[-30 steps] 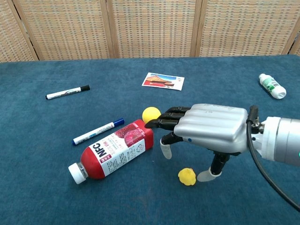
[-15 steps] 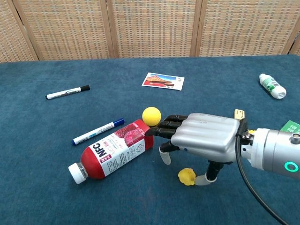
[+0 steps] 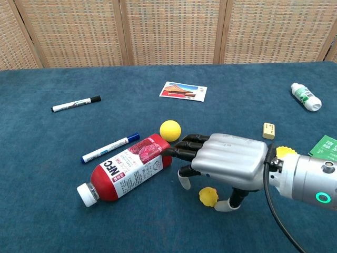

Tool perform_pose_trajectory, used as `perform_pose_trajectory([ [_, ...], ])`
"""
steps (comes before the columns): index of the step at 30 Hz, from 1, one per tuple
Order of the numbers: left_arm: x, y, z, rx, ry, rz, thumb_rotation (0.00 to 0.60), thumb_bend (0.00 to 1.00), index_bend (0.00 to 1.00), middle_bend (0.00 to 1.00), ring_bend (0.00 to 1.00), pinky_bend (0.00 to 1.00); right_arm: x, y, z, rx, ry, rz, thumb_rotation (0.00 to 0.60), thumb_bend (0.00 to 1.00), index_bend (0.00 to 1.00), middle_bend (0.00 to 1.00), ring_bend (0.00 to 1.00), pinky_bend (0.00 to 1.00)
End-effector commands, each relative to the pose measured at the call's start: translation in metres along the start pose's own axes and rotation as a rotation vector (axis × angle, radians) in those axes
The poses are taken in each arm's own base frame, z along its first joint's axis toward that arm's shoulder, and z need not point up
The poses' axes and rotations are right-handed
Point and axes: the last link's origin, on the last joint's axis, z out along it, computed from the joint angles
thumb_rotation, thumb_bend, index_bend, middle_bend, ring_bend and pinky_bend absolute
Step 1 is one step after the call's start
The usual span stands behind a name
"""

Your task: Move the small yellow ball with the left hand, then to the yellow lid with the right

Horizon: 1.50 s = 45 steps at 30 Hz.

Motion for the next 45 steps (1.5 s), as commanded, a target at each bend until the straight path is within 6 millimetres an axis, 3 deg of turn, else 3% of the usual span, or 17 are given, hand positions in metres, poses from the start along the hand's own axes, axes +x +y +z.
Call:
perform_pose_trajectory([
  [1,0.000,0.000,0.000,-0.001,-0.002,0.000,0.600,0.00,0.00,0.00,0.00,0.00,-0.002,-0.001,0.000,0.003,0.001,-0.001,0.600,0.20,0.38,0.00,0.00,0.00],
  [12,-0.001,0.000,0.000,-0.001,-0.006,0.002,0.600,0.00,0.00,0.00,0.00,0.00,-0.006,0.004,0.000,-0.018,-0.031,-0.005,0.600,0.22,0.40,0.00,0.00,0.00],
  [22,-0.002,0.001,0.000,-0.003,-0.009,0.004,0.600,0.00,0.00,0.00,0.00,0.00,-0.007,0.005,-0.002,-0.023,-0.030,-0.003,0.600,0.27,0.49,0.00,0.00,0.00],
  [29,-0.003,0.002,0.000,-0.003,-0.016,0.008,0.600,0.00,0.00,0.00,0.00,0.00,0.000,0.010,-0.006,-0.042,0.002,0.009,0.600,0.28,0.50,0.00,0.00,0.00],
  [38,-0.005,0.004,0.001,-0.004,-0.024,0.013,0.600,0.00,0.00,0.00,0.00,0.00,0.026,0.043,-0.025,-0.129,0.061,0.006,0.600,0.28,0.50,0.00,0.00,0.00],
  [41,-0.006,0.006,0.000,-0.010,-0.026,0.018,0.600,0.00,0.00,0.00,0.00,0.00,0.032,0.077,-0.039,-0.233,0.063,0.014,0.600,0.28,0.50,0.00,0.00,0.00],
  [45,-0.007,0.008,0.000,-0.016,-0.027,0.022,0.600,0.00,0.00,0.00,0.00,0.00,0.020,0.102,-0.049,-0.330,0.016,0.076,0.600,0.29,0.50,0.00,0.00,0.00],
])
